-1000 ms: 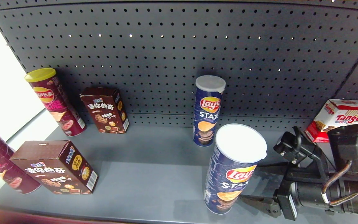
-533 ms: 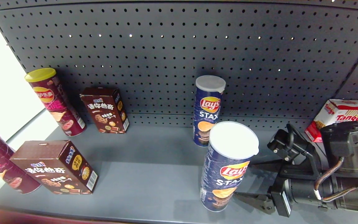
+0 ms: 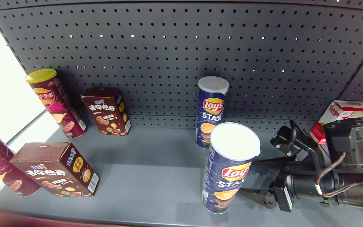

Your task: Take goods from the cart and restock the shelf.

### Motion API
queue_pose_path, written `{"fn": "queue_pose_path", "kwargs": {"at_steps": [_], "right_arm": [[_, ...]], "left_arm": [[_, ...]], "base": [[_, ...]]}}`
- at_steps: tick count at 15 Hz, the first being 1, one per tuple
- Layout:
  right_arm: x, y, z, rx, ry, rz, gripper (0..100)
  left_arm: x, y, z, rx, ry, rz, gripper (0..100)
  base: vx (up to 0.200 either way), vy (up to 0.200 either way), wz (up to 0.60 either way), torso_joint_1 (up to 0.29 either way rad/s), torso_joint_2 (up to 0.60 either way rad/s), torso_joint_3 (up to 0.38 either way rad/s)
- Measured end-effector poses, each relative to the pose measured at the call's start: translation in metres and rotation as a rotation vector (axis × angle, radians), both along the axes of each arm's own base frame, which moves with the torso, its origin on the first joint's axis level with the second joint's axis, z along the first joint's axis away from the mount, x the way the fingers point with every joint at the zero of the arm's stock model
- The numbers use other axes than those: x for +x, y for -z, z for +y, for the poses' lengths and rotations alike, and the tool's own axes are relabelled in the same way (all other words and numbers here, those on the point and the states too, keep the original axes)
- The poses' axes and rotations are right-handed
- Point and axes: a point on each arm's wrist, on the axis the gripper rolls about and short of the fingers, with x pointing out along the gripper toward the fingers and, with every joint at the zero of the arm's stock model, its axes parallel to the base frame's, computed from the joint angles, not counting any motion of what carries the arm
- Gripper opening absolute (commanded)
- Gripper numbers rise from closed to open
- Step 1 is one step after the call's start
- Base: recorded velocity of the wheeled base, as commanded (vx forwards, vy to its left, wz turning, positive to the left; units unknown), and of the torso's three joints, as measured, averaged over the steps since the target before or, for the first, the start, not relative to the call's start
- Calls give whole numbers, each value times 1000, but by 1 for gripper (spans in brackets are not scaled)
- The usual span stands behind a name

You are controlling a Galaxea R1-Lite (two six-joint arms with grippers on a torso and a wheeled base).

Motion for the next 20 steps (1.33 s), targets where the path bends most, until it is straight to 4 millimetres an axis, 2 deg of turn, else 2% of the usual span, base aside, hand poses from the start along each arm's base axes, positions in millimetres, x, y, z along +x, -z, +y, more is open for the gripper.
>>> {"fn": "queue_pose_path", "kwargs": {"at_steps": [7,14,20], "right_arm": [[4,-1,-2,1,16,-2,100],[17,-9,0,17,39,-27,100],[14,-7,5,13,14,-21,100]], "left_arm": [[0,0,0,0,0,0,100],[0,0,0,0,-1,0,100],[0,0,0,0,0,0,100]], "base": [[0,0,0,0,0,0],[0,0,0,0,0,0],[0,0,0,0,0,0]]}}
